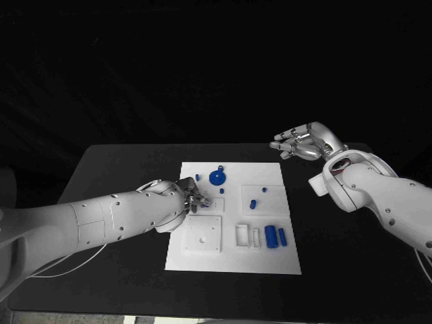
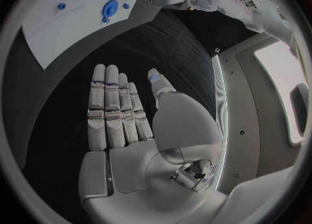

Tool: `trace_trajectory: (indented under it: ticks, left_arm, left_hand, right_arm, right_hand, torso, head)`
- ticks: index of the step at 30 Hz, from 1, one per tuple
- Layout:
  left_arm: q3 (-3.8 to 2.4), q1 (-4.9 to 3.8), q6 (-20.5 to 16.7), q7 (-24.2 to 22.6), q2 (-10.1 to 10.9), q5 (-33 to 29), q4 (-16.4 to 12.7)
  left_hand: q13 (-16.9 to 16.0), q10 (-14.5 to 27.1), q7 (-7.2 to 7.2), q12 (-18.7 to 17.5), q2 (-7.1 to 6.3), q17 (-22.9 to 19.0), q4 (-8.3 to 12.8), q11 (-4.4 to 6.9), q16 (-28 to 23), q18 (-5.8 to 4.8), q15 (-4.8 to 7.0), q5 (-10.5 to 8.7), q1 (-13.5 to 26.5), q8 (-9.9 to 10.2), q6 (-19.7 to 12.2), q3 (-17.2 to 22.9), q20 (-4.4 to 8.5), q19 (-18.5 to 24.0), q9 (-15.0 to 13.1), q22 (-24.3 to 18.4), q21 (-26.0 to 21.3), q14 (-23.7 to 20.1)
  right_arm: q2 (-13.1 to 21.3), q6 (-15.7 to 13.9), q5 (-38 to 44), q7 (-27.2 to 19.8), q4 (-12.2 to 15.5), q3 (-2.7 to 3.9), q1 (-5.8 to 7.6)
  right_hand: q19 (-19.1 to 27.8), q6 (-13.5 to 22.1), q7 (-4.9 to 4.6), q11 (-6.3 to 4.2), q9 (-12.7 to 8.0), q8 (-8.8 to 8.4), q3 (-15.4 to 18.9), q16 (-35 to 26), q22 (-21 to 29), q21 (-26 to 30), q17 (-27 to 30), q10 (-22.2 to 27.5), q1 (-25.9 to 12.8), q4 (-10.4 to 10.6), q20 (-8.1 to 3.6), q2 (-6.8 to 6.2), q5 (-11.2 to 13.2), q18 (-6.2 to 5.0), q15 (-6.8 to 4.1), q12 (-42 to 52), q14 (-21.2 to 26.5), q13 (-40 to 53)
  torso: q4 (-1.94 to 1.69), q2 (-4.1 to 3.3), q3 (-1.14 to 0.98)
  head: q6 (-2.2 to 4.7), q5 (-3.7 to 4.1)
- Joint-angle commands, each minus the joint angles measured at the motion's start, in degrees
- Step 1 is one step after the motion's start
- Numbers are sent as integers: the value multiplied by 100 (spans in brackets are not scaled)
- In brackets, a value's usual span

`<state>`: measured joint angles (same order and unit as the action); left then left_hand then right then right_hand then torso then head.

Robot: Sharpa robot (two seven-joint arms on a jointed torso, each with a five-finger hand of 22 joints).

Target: Assemble the parts on the task board

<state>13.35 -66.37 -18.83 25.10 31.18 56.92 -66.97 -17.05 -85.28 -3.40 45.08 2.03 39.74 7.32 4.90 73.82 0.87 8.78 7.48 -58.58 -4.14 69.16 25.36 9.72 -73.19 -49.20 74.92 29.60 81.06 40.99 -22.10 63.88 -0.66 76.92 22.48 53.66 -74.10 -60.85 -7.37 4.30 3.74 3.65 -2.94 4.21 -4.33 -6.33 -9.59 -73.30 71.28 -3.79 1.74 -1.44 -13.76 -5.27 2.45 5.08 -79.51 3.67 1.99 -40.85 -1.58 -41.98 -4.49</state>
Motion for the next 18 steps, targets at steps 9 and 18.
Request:
trace_trajectory:
  ticks: [9, 18]
  left_arm:
    - [42, 60, 340, 145, -65, -18, 65]
    - [41, 59, 356, 143, -108, -20, 113]
  left_hand:
    - [7, -144, 734, -36, -25, -7, -27, 101, -22, -54, 10, -38, -62, -7, 1310, -64, -21, 26, -830, 101, -6, -13]
    - [1, -144, 738, -19, -26, 19, -84, 102, 1, -51, 9, -30, -28, -15, 1320, -106, -26, 19, -827, 104, -10, -6]
  right_arm:
    - [-13, 68, 0, -63, 1, 2, -5]
    - [-17, 69, -2, -63, -1, 2, -6]
  right_hand:
    - [45, 31, -4, -10, -3, -6, -1, -11, 7, 7, 6, 33, -10, 20, -8, -53, -39, 38, -13, -12, 42, -6]
    - [49, 33, -3, -8, -3, -6, 19, -10, 8, 12, 8, 41, -10, 18, -5, -44, -44, 37, -12, -11, 47, -6]
  torso:
    - [7, -3, -1]
    - [1, -3, -1]
  head:
    - [1, 5]
    - [3, 16]
